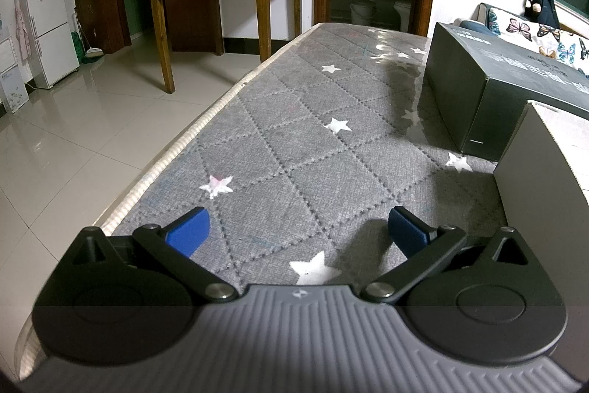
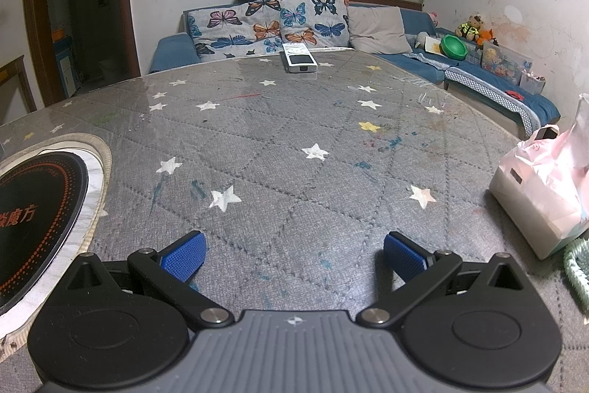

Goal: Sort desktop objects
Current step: 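Move the left gripper toward the toys beside the white box, then close the left gripper on the yellow rubber duck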

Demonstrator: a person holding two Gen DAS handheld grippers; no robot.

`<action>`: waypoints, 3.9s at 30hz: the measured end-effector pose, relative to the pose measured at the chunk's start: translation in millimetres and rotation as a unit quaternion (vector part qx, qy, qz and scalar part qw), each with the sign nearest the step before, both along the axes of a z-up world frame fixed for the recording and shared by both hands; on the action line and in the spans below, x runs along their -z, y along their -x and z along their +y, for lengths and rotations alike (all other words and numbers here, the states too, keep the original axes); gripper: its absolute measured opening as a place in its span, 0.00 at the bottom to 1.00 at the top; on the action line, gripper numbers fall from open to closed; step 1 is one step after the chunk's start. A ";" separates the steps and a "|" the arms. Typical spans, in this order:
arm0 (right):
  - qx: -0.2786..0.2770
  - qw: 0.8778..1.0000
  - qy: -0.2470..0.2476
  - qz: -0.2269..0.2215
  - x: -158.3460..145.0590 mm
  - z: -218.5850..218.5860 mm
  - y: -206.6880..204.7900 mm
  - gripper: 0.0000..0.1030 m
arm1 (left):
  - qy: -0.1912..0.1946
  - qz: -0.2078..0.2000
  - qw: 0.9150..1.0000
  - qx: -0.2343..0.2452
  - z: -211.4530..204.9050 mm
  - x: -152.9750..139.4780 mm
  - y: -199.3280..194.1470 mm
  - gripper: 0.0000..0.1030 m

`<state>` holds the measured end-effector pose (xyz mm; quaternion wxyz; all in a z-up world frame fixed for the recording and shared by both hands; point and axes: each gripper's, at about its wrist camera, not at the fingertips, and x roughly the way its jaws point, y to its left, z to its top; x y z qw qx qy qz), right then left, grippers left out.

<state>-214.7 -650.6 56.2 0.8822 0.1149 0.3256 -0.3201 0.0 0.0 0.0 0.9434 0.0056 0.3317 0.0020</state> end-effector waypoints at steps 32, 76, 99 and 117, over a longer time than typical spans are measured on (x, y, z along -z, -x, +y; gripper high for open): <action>-0.034 0.999 -0.025 -0.019 -4.6 41.9 21.9 1.00 | -0.004 -0.010 1.000 0.001 1.6 -6.9 18.1 1.00; -0.380 0.922 -0.042 -0.059 -81.0 270.4 51.8 1.00 | 0.048 0.056 0.963 0.260 -61.9 -58.8 183.4 1.00; -0.448 0.890 -0.054 -0.061 -89.6 317.2 31.2 1.00 | 0.034 0.104 0.948 0.298 -82.9 -30.4 169.3 0.75; -0.473 0.877 -0.065 -0.055 -87.6 330.9 26.1 1.00 | 0.018 0.103 0.938 0.331 -78.0 -35.7 171.8 0.41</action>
